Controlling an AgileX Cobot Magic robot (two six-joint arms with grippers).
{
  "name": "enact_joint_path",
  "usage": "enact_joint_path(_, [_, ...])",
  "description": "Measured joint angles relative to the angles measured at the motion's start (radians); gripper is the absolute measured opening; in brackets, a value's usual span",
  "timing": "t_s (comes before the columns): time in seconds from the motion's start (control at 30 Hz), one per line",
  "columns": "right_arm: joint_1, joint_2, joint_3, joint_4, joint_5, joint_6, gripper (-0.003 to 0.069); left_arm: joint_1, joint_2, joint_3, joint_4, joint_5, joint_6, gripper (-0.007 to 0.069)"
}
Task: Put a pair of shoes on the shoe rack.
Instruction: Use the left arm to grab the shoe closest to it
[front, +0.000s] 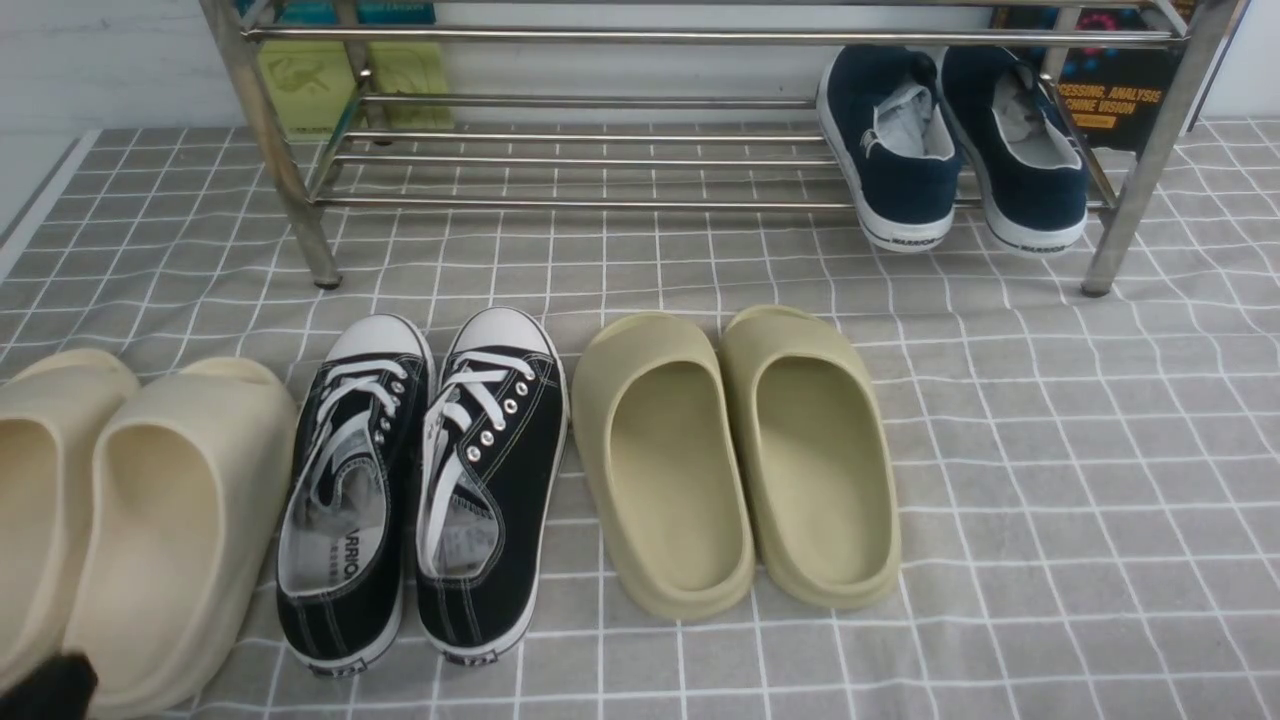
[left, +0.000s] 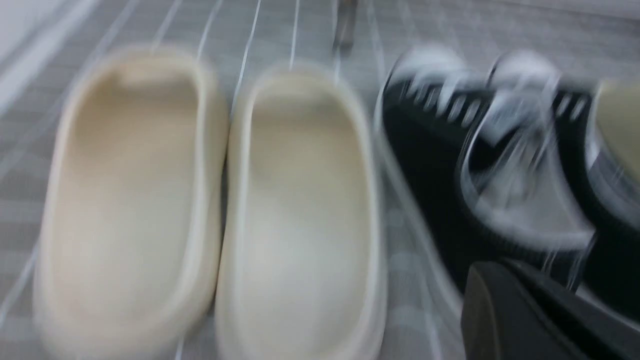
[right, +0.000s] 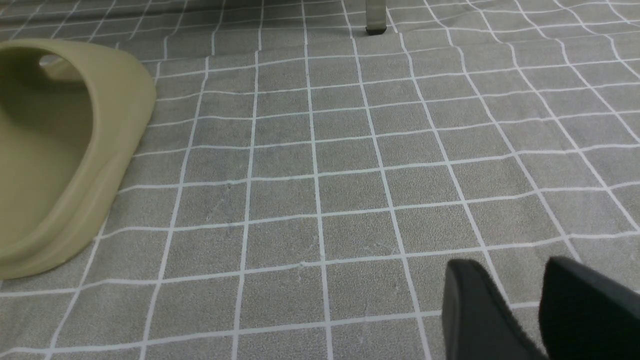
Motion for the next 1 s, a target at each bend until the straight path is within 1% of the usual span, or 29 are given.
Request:
enact_joint_path(0.03, [0.000, 0.000, 0.000, 0.000, 0.000, 0.000, 0.0239, 0.000, 0.000, 0.000, 0.005, -0.036, 0.000, -0.0013])
enact_joint_path(0.1, [0.000, 0.000, 0.000, 0.000, 0.000, 0.000, 0.0239, 0.000, 0.000, 0.000, 0.042, -0.180, 0.000, -0.0013])
enact_joint_path(0.23, [0.000, 0.000, 0.000, 0.000, 0.000, 0.000, 0.0239, 0.000, 0.000, 0.000, 0.106, -0.391, 0.001, -0.0013])
enact_joint_path(0.27, [0.000, 0.000, 0.000, 0.000, 0.000, 0.000, 0.0239, 0.000, 0.000, 0.000, 0.110, -0.410, 0.001, -0.0013])
enact_joint_path(0.37, [0.000, 0.000, 0.000, 0.000, 0.000, 0.000, 0.0239, 0.000, 0.000, 0.000, 0.130, -0.554, 0.001, -0.0013])
enact_joint_path(0.43, [0.000, 0.000, 0.000, 0.000, 0.000, 0.000, 0.0239, 0.000, 0.000, 0.000, 0.132, -0.591, 0.001, -0.0013])
enact_joint_path(0.5, [0.000, 0.000, 0.000, 0.000, 0.000, 0.000, 0.0239, 0.000, 0.000, 0.000, 0.138, -0.691, -0.001, -0.0013])
enact_joint_path(0.6, [0.000, 0.000, 0.000, 0.000, 0.000, 0.000, 0.0239, 0.000, 0.000, 0.000, 0.139, -0.794, -0.029, -0.0013])
enact_joint_path(0.7, [0.000, 0.000, 0.000, 0.000, 0.000, 0.000, 0.0239, 0.000, 0.000, -0.003, 0.119, -0.869, -0.090, -0.0013])
enact_joint_path(0.77, [0.000, 0.000, 0.000, 0.000, 0.000, 0.000, 0.0239, 0.000, 0.000, -0.018, 0.111, -0.862, -0.123, -0.0013])
enact_joint_path(0.8, [0.000, 0.000, 0.000, 0.000, 0.000, 0.000, 0.0239, 0.000, 0.000, -0.063, 0.096, -0.815, -0.163, -0.0013])
enact_joint_path(0.87, [0.000, 0.000, 0.000, 0.000, 0.000, 0.000, 0.0239, 0.000, 0.000, -0.190, 0.081, -0.647, -0.212, -0.0013])
enact_joint_path(0.9, [0.000, 0.000, 0.000, 0.000, 0.000, 0.000, 0.0239, 0.000, 0.000, -0.190, 0.079, -0.647, -0.216, -0.0013])
enact_joint_path(0.93, [0.000, 0.000, 0.000, 0.000, 0.000, 0.000, 0.0239, 0.000, 0.007, -0.265, 0.074, -0.540, -0.231, -0.0013])
enact_joint_path(0.97, [0.000, 0.000, 0.000, 0.000, 0.000, 0.000, 0.0239, 0.000, 0.048, -0.417, 0.067, -0.321, -0.242, -0.0013])
enact_joint_path(1.0, [0.000, 0.000, 0.000, 0.000, 0.000, 0.000, 0.0239, 0.000, 0.063, -0.434, 0.067, -0.295, -0.242, -0.0013])
